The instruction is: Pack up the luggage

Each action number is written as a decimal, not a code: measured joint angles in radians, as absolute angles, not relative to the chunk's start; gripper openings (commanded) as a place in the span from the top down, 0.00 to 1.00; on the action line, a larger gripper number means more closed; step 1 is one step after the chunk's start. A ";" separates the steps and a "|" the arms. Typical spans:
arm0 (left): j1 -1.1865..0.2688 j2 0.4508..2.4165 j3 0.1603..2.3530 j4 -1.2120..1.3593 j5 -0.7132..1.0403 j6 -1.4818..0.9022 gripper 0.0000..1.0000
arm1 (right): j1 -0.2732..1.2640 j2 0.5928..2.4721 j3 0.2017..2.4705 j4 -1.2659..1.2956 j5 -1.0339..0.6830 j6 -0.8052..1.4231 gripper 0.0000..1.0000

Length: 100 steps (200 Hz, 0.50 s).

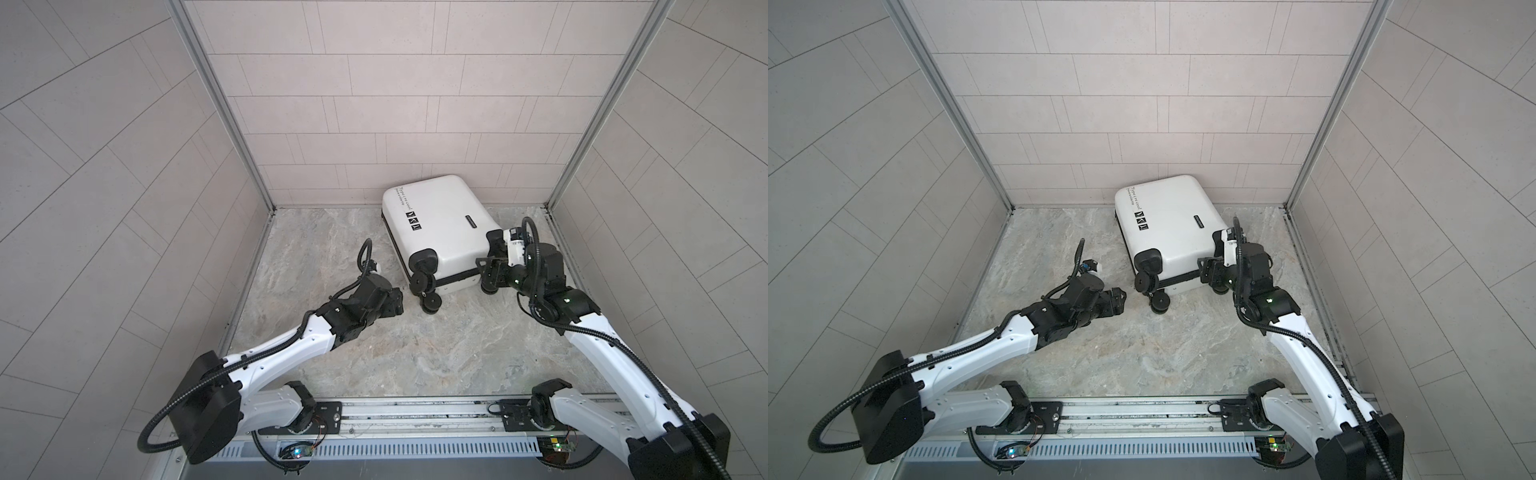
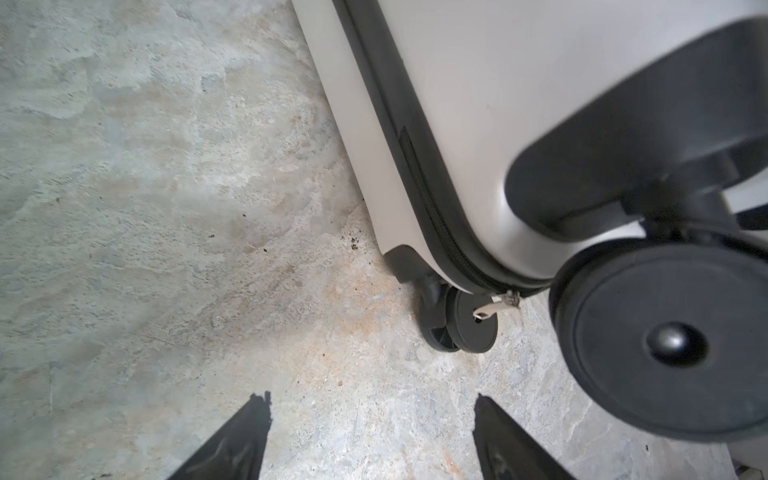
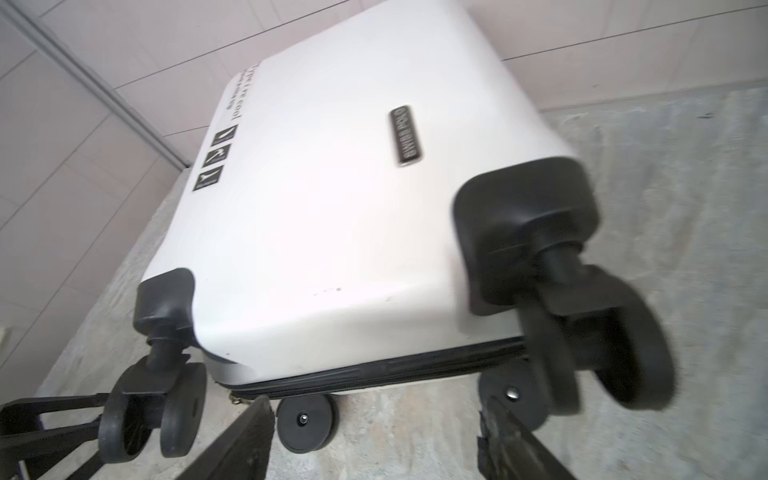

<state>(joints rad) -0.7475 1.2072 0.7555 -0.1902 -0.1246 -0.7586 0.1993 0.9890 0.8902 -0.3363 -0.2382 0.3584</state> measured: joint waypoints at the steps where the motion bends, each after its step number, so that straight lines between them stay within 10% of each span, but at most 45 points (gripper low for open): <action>1: -0.745 1.208 0.756 -0.190 -0.124 -0.758 0.18 | 0.197 0.990 0.893 -0.340 -0.237 0.356 0.19; 100: -0.474 1.342 0.783 -0.070 0.081 -0.779 0.18 | -0.047 1.214 1.007 -0.543 -0.338 0.281 0.19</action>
<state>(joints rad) -0.4744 1.3418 0.7830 -0.0696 0.0811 -0.7788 -0.0467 1.2144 1.0065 -0.5426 -0.3382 0.2806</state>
